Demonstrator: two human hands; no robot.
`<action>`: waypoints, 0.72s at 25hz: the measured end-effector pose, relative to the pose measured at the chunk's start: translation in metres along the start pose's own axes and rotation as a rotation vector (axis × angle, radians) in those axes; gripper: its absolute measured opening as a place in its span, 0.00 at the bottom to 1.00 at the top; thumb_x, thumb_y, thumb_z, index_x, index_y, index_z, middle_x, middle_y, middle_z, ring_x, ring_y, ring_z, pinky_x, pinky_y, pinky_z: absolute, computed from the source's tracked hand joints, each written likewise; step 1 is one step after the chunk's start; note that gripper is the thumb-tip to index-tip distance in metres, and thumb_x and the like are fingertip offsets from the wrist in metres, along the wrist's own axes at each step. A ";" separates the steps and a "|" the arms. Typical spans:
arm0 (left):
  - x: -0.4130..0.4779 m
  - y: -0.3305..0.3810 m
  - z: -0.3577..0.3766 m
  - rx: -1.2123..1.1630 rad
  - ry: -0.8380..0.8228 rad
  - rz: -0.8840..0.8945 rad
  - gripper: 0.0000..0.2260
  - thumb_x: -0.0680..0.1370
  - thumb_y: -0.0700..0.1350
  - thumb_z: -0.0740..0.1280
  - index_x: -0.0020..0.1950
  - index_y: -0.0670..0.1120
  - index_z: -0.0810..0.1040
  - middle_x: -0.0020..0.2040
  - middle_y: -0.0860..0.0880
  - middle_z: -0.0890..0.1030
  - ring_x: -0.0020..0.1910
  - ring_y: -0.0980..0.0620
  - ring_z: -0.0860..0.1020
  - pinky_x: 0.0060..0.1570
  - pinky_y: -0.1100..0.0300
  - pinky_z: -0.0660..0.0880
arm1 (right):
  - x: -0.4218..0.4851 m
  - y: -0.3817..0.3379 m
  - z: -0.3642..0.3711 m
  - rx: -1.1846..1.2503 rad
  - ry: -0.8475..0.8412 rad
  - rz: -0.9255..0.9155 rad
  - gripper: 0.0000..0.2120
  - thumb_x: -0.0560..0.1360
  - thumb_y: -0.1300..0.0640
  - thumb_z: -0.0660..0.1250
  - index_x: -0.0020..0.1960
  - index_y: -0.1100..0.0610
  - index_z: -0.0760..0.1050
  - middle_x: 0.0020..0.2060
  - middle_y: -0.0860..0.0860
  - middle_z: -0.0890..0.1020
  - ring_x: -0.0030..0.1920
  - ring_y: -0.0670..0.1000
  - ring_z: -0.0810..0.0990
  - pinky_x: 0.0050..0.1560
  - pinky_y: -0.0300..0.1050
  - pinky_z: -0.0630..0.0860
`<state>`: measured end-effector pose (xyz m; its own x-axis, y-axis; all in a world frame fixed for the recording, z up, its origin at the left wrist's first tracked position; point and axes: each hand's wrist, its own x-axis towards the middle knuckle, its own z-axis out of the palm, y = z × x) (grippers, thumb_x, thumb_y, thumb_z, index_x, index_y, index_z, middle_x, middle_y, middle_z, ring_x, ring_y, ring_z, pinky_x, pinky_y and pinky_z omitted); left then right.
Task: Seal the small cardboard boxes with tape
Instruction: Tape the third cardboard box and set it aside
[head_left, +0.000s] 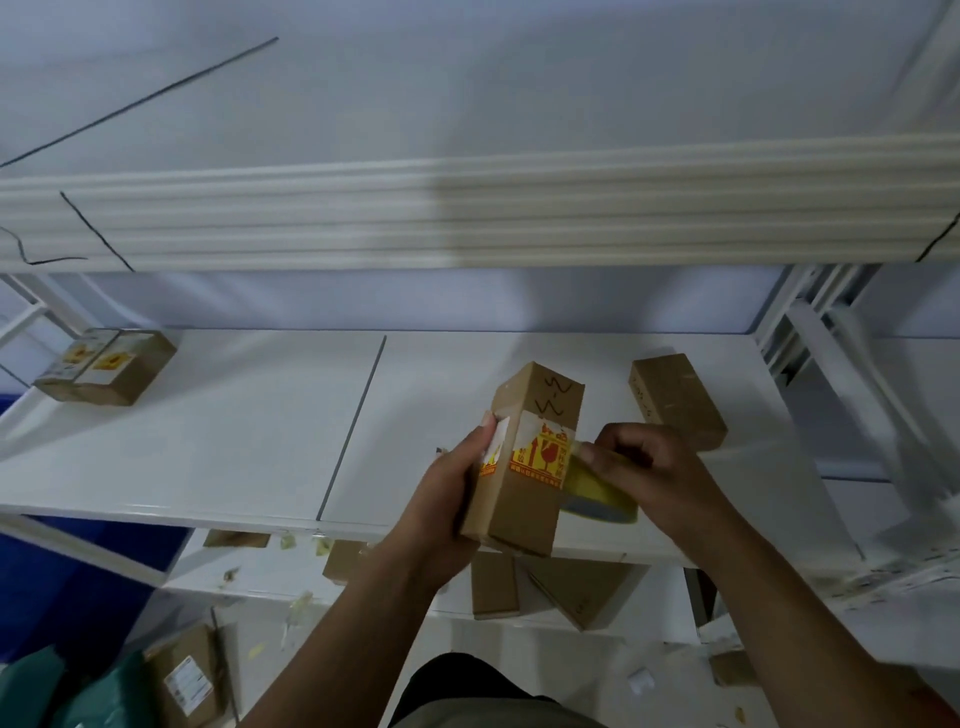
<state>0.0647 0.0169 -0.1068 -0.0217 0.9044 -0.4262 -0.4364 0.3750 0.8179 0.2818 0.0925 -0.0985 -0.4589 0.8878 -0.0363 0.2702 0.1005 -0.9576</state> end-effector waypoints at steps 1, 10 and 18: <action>-0.001 0.000 0.001 0.036 0.034 0.041 0.25 0.81 0.65 0.65 0.71 0.50 0.80 0.64 0.38 0.84 0.57 0.41 0.86 0.49 0.49 0.83 | -0.002 -0.001 0.002 0.040 0.000 -0.012 0.26 0.66 0.28 0.72 0.36 0.52 0.80 0.36 0.56 0.82 0.40 0.54 0.82 0.42 0.47 0.74; -0.024 0.001 0.006 0.360 0.358 0.215 0.29 0.70 0.78 0.62 0.57 0.58 0.81 0.64 0.48 0.79 0.58 0.51 0.83 0.52 0.55 0.83 | -0.010 -0.019 0.006 -0.118 -0.035 -0.098 0.21 0.71 0.33 0.72 0.38 0.52 0.78 0.32 0.49 0.77 0.35 0.48 0.77 0.37 0.45 0.72; -0.023 -0.005 -0.004 0.510 0.228 0.239 0.27 0.62 0.72 0.76 0.52 0.56 0.87 0.50 0.53 0.89 0.47 0.54 0.88 0.48 0.52 0.87 | -0.019 -0.035 0.018 -0.330 -0.042 -0.149 0.18 0.78 0.36 0.65 0.43 0.49 0.81 0.37 0.43 0.81 0.43 0.44 0.79 0.39 0.40 0.72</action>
<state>0.0641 -0.0064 -0.1023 -0.2825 0.9303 -0.2339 0.0889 0.2681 0.9593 0.2664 0.0640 -0.0695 -0.5460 0.8341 0.0786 0.4529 0.3728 -0.8098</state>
